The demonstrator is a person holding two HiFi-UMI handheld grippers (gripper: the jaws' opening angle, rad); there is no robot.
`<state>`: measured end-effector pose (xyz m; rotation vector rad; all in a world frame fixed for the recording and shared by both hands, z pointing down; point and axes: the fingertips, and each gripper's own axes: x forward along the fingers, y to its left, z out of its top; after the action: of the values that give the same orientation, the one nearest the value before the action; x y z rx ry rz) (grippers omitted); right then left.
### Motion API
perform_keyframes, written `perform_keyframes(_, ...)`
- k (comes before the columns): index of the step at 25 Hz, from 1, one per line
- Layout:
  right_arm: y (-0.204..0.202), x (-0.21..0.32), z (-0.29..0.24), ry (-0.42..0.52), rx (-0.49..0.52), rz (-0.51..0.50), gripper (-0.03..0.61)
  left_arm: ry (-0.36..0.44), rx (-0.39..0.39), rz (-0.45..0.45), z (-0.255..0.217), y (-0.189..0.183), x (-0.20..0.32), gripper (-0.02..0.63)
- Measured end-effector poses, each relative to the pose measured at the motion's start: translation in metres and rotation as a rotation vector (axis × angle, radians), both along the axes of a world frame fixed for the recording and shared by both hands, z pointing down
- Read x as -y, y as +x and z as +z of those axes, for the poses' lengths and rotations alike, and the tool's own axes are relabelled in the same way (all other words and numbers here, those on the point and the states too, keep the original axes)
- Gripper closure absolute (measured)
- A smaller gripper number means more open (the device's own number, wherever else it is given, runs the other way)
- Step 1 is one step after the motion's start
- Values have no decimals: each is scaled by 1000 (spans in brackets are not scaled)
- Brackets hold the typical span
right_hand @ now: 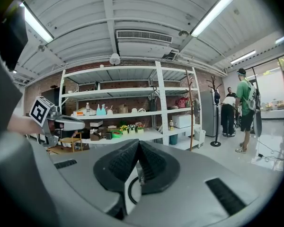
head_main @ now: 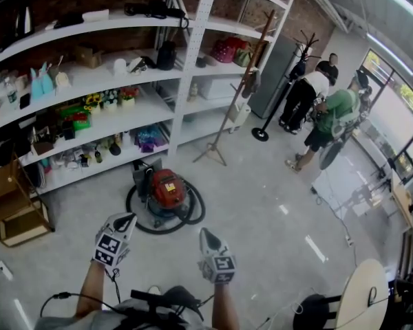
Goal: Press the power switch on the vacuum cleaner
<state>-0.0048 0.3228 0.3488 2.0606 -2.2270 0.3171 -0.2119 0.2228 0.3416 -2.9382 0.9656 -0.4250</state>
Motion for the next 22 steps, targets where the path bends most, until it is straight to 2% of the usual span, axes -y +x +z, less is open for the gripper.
perform_keyframes(8,12,39,3,5,2,-4,566,-18,-9,-12,13,5,31,620)
perform_keyframes(22,63,158,3,19,6,-58,567,0,-13,-73,4,49,135,620)
